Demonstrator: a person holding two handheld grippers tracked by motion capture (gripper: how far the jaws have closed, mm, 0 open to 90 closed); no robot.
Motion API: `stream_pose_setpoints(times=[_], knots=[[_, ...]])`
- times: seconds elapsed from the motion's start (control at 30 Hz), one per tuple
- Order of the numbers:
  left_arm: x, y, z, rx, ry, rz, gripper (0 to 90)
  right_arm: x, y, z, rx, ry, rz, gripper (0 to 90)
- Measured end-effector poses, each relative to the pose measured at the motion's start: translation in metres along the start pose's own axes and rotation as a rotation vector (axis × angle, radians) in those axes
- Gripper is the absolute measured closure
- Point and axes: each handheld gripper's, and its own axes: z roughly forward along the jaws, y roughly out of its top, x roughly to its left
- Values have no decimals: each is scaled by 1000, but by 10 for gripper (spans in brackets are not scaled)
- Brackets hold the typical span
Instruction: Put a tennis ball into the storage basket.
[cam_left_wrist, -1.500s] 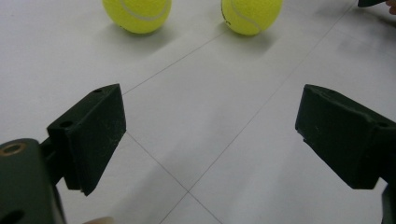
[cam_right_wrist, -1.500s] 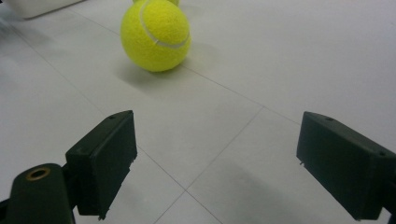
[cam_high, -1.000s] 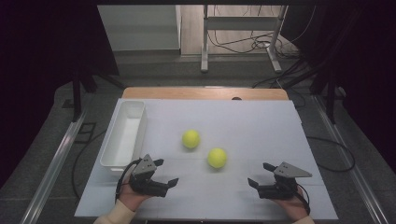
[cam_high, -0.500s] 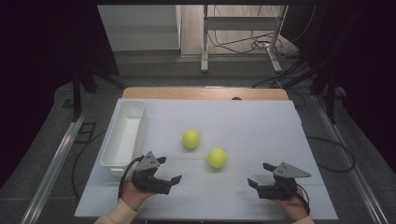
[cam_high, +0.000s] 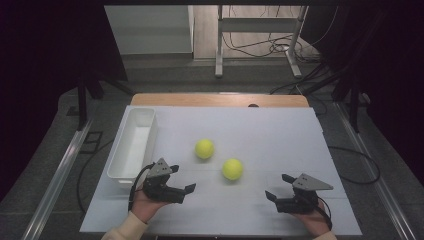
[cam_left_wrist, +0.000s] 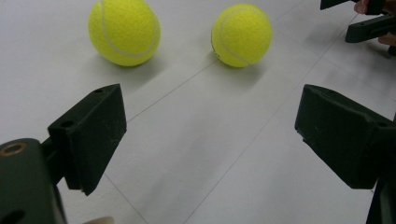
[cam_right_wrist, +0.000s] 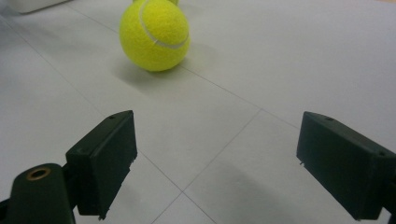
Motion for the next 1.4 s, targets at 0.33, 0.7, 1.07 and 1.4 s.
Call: stream_pose_setpoints(times=[0.33, 0.7, 1.07, 1.4], knots=[[-2, 11, 5, -3, -16, -5, 97, 0, 0, 0, 7, -1, -6, 129], [-2, 22, 15, -1, -25, -5, 97, 1, -1, 1, 16, -2, -12, 129], [-3, 32, 29, 21, -15, 11, 97, 1, -1, 2, 19, -4, -14, 129], [3, 37, 40, 36, -2, -10, 97, 1, -1, 2, 23, -5, -15, 129]])
